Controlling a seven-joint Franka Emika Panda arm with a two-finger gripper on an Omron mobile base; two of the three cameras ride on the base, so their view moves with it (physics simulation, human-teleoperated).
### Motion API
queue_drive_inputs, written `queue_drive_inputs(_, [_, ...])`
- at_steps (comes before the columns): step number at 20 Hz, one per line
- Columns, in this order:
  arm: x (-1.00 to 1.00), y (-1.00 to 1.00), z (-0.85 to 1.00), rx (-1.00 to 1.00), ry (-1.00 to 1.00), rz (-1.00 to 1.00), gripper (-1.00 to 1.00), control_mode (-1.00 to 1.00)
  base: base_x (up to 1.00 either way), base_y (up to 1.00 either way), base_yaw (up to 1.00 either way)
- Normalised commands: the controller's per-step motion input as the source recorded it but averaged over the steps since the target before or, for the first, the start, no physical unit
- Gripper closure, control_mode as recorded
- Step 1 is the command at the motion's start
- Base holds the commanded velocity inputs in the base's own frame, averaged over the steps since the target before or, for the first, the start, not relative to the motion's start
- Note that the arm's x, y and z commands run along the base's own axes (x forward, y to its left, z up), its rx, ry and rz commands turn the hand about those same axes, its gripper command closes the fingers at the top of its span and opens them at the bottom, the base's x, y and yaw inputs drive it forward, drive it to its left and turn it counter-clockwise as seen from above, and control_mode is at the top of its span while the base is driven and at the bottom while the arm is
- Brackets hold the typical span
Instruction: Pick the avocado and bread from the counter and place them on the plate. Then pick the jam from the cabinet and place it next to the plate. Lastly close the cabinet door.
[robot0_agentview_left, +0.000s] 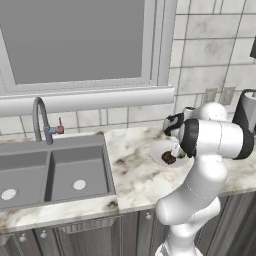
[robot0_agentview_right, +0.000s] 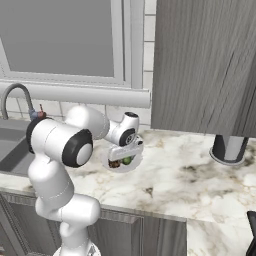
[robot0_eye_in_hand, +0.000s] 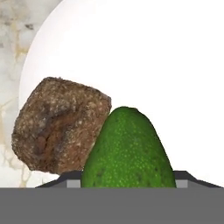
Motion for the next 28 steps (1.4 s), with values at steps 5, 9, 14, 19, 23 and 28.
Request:
queue_drive_inputs(5, [0.07, 0.0, -0.17, 0.0, 0.0, 0.08, 1.0, -1.0, 0.0, 0.0, 0.0])
queue_drive_inputs(9, [0.03, 0.0, -0.09, 0.0, 0.0, 0.07, 1.0, -1.0, 0.0, 0.0, 0.0])
queue_drive_inputs(14, [0.0, 0.01, 0.0, -0.01, 0.0, 0.04, -1.0, -1.0, 0.0, 0.0, 0.0])
queue_drive_inputs(19, [0.0, 0.0, 0.0, 0.0, 0.0, 0.05, -1.0, -1.0, 0.0, 0.0, 0.0])
queue_drive_inputs(23, [-0.02, 0.0, 0.0, 0.0, -0.01, 0.06, -1.0, -1.0, 0.0, 0.0, 0.0])
queue_drive_inputs(28, [-0.08, 0.0, 0.12, 0.0, -0.04, 0.05, -1.0, -1.0, 0.0, 0.0, 0.0])
